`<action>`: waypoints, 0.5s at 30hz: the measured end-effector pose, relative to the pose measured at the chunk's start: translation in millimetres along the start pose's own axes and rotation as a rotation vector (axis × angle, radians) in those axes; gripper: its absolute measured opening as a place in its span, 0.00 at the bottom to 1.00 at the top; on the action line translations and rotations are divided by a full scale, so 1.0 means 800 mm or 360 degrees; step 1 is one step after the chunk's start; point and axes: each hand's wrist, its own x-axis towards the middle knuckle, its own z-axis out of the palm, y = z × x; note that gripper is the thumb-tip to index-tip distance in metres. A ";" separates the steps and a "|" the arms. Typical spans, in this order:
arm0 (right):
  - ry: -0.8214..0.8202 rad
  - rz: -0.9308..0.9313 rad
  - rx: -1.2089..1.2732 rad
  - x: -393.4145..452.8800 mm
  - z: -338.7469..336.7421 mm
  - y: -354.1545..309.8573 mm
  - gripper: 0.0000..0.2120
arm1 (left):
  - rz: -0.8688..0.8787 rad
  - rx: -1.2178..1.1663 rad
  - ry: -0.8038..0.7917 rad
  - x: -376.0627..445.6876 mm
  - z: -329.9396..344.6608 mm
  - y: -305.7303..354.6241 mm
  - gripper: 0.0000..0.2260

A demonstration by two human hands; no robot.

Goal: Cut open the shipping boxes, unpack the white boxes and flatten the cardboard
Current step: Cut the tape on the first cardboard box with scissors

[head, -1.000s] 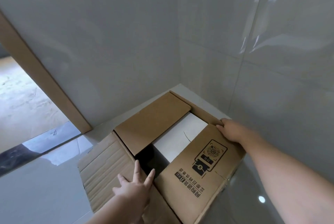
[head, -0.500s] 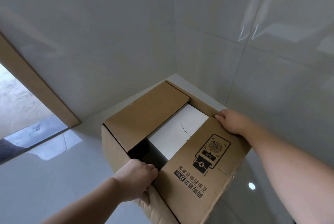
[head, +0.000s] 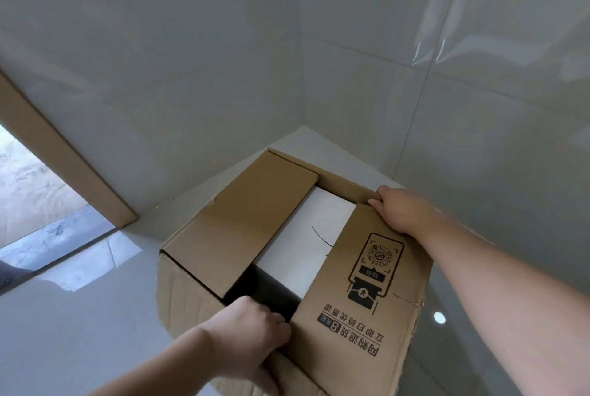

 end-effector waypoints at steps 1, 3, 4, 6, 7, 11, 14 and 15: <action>0.0042 0.0011 -0.0011 -0.004 0.000 -0.002 0.19 | -0.0028 -0.0069 -0.0018 -0.002 0.000 -0.002 0.26; 0.0103 -0.0006 -0.0063 -0.013 0.002 -0.004 0.22 | -0.0052 -0.0175 -0.0019 -0.005 0.000 -0.003 0.31; 0.0115 -0.0021 -0.0099 -0.017 0.002 -0.005 0.23 | -0.0068 -0.0196 -0.0001 -0.008 -0.001 -0.003 0.31; 0.0106 -0.0024 -0.0141 -0.024 0.000 -0.005 0.25 | -0.0124 -0.0211 0.0062 -0.014 -0.001 -0.003 0.31; 0.0096 -0.0014 -0.0146 -0.027 -0.002 -0.006 0.25 | -0.0170 -0.0227 0.0099 -0.017 -0.001 -0.003 0.31; 0.0155 -0.0131 -0.0150 -0.045 -0.017 -0.022 0.25 | -0.0542 -0.0158 0.0387 -0.014 -0.011 -0.007 0.19; 0.0201 -0.0573 0.0044 -0.070 -0.029 -0.066 0.20 | -0.0884 -0.0066 0.0491 -0.006 -0.020 -0.024 0.08; 0.0115 -0.0749 0.0104 -0.080 -0.030 -0.086 0.18 | -0.0975 -0.0027 0.0442 -0.004 -0.021 -0.031 0.11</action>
